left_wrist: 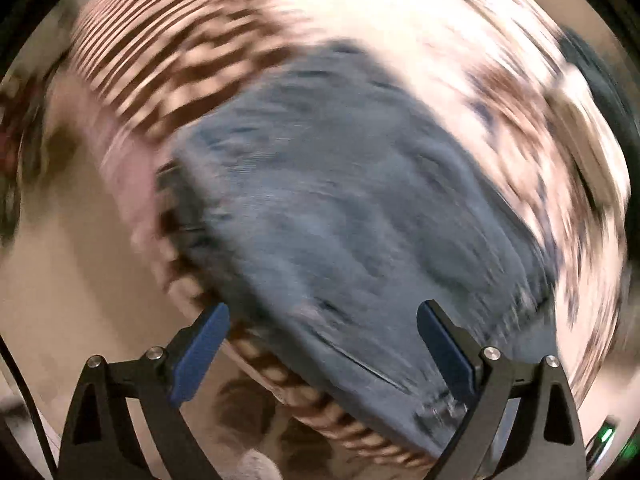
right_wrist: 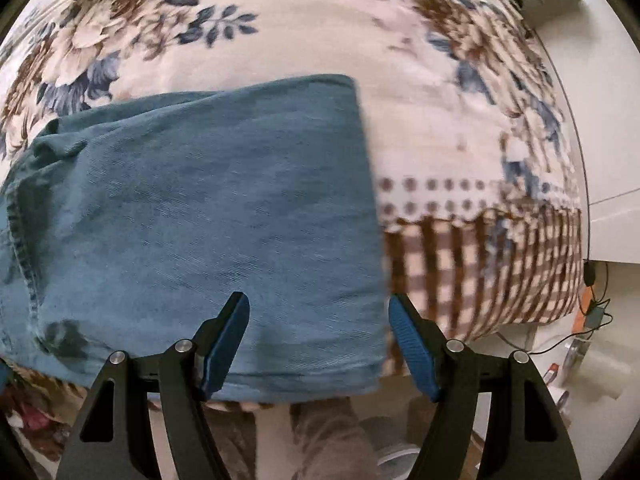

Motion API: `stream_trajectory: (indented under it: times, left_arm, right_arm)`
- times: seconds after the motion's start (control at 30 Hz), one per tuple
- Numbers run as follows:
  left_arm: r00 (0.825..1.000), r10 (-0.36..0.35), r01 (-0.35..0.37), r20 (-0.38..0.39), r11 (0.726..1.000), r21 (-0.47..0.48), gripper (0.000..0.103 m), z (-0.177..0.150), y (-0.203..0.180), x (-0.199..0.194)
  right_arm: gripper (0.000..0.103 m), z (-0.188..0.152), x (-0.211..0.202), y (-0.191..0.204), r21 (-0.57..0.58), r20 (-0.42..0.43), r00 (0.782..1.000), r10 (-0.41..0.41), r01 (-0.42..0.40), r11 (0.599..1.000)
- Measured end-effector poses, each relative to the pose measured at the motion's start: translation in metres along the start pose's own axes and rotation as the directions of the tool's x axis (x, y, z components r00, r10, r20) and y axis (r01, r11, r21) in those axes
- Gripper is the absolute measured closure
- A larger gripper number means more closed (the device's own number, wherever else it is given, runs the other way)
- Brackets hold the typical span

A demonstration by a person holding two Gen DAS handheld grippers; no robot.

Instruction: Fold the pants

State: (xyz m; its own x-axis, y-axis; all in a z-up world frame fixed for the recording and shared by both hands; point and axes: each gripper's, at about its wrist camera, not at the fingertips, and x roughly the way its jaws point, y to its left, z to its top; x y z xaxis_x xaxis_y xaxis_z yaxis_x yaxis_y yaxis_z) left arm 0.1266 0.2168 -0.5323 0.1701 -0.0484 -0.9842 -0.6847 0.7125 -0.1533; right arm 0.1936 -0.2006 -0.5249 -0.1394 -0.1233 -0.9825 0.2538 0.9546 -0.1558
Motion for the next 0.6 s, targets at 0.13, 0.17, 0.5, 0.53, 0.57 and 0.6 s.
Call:
stream_trajectory:
  times: [0.13, 0.17, 0.5, 0.53, 0.57, 0.6]
  left_arm:
    - [0.994, -0.111, 0.114, 0.026, 0.965, -0.237, 0.014, 0.015, 0.046, 0.018]
    - [0.989, -0.143, 0.146, 0.029, 0.954, -0.263, 0.022, 0.017, 0.052, 0.022]
    - [0.942, -0.323, 0.333, 0.088, 0.877, -0.346, 0.047, 0.021, 0.079, 0.043]
    - [0.936, -0.339, 0.349, 0.096, 0.859, -0.375, 0.046, 0.024, 0.083, 0.046]
    - [0.928, -0.358, 0.367, 0.102, 0.833, -0.414, 0.045, 0.026, 0.088, 0.050]
    - [0.922, -0.372, 0.378, 0.106, 0.813, -0.442, 0.045, 0.027, 0.091, 0.052]
  right_arm:
    - [0.028, 0.003, 0.002, 0.035, -0.032, -0.020, 1.000, 0.016, -0.016, 0.999]
    - [0.028, 0.002, 0.002, 0.045, -0.051, -0.020, 1.000, 0.012, -0.013, 0.999]
    - [0.028, -0.005, 0.008, 0.103, -0.148, -0.049, 0.999, -0.021, 0.013, 0.989]
    - [0.028, -0.004, 0.011, 0.102, -0.146, -0.053, 0.998, -0.022, 0.014, 0.989]
    - [0.028, -0.004, 0.012, 0.103, -0.145, -0.058, 0.998, -0.024, 0.015, 0.989]
    - [0.028, -0.004, 0.013, 0.103, -0.144, -0.062, 0.998, -0.024, 0.015, 0.989]
